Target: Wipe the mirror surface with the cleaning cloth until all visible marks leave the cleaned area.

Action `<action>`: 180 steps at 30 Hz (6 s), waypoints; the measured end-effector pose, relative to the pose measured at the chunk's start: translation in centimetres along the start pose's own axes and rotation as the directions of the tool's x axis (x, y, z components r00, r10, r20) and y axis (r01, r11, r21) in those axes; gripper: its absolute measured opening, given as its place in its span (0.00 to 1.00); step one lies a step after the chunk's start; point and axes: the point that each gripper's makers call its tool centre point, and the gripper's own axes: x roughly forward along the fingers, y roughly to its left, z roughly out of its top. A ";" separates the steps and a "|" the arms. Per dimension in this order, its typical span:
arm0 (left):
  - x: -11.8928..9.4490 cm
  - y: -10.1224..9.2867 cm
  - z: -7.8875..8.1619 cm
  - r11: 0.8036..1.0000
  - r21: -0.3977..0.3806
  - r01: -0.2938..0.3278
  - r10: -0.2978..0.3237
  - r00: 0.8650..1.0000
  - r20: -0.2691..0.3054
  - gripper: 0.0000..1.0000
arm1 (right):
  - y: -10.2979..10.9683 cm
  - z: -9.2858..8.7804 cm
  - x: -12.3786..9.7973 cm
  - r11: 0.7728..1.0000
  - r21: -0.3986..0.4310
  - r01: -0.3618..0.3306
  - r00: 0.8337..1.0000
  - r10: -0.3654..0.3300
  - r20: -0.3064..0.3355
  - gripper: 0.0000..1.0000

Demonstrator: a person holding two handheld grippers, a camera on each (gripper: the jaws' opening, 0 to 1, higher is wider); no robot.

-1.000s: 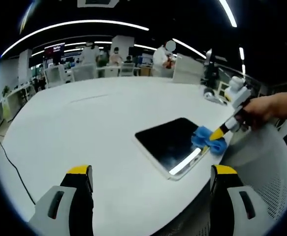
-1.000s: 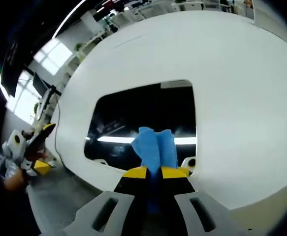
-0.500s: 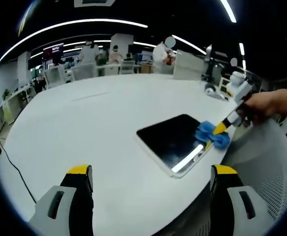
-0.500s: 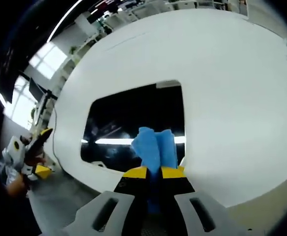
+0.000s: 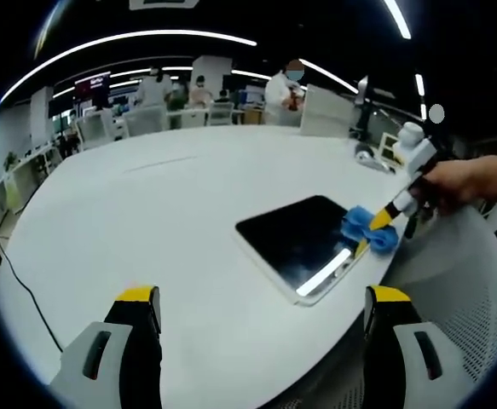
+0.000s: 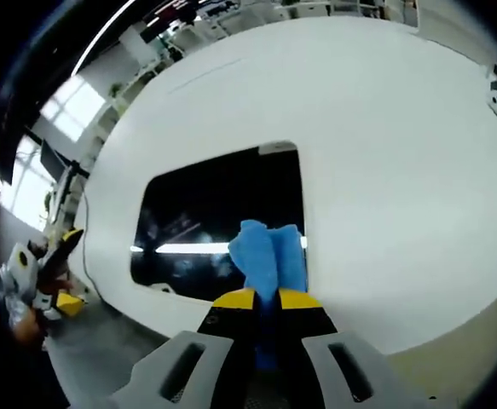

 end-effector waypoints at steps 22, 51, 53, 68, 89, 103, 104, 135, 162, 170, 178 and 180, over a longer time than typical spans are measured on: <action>0.0 0.1 -0.1 1.000 -0.008 -0.002 0.002 1.000 -0.004 1.00 | 0.0 2.0 0.8 0.990 -0.128 0.065 0.998 -0.064 0.016 0.01; 0.1 0.3 -0.3 1.000 -0.013 -0.014 0.014 1.000 -0.008 1.00 | -1.3 10.0 3.8 0.984 -0.146 0.099 0.995 -0.098 0.010 0.02; 0.1 0.4 -0.3 1.000 -0.012 -0.015 0.015 1.000 -0.008 1.00 | -1.5 10.7 4.2 0.984 -0.148 0.100 0.995 -0.100 0.010 0.02; 0.2 0.4 -0.3 1.000 -0.012 -0.015 0.015 1.000 -0.011 1.00 | -1.7 12.9 5.2 0.981 -0.160 0.109 0.994 -0.109 0.012 0.02; 0.2 0.1 -0.5 1.000 0.000 -0.005 0.005 1.000 -0.024 1.00 | -6.3 14.5 0.9 0.973 -0.188 0.133 0.991 -0.126 0.049 0.02; 0.2 -0.1 -0.6 1.000 0.009 0.000 0.001 1.000 -0.028 1.00 | -11.2 14.2 -1.9 0.965 -0.172 0.199 0.980 -0.195 0.039 0.03; 0.2 -0.1 -0.6 1.000 0.009 -0.001 0.001 1.000 -0.028 1.00 | -11.3 13.9 -1.6 0.964 -0.176 0.201 0.979 -0.199 0.030 0.03; 0.2 0.3 -0.6 1.000 0.020 -0.016 0.016 0.999 -0.036 1.00 | -12.1 11.4 0.6 0.967 -0.176 0.182 0.983 -0.181 0.022 0.12; 0.0 1.0 -0.4 0.998 0.005 -0.059 0.059 0.998 -0.026 1.00 | -8.7 12.9 -5.9 0.926 -0.356 0.123 0.906 0.042 0.422 0.98; -0.4 1.4 0.3 0.996 -0.029 -0.079 0.080 0.997 0.020 1.00 | -9.9 11.6 -6.3 0.923 -0.373 0.098 0.915 0.064 0.399 0.98; -0.7 1.9 1.1 0.994 -0.007 -0.111 0.112 0.992 0.055 1.00 | -11.4 10.7 -6.4 0.941 -0.335 0.055 0.919 0.083 0.385 0.98; -0.7 2.4 0.9 0.991 -0.031 -0.128 0.129 0.990 0.050 1.00 | -11.6 10.0 -6.4 0.937 -0.348 0.040 0.923 0.099 0.372 0.98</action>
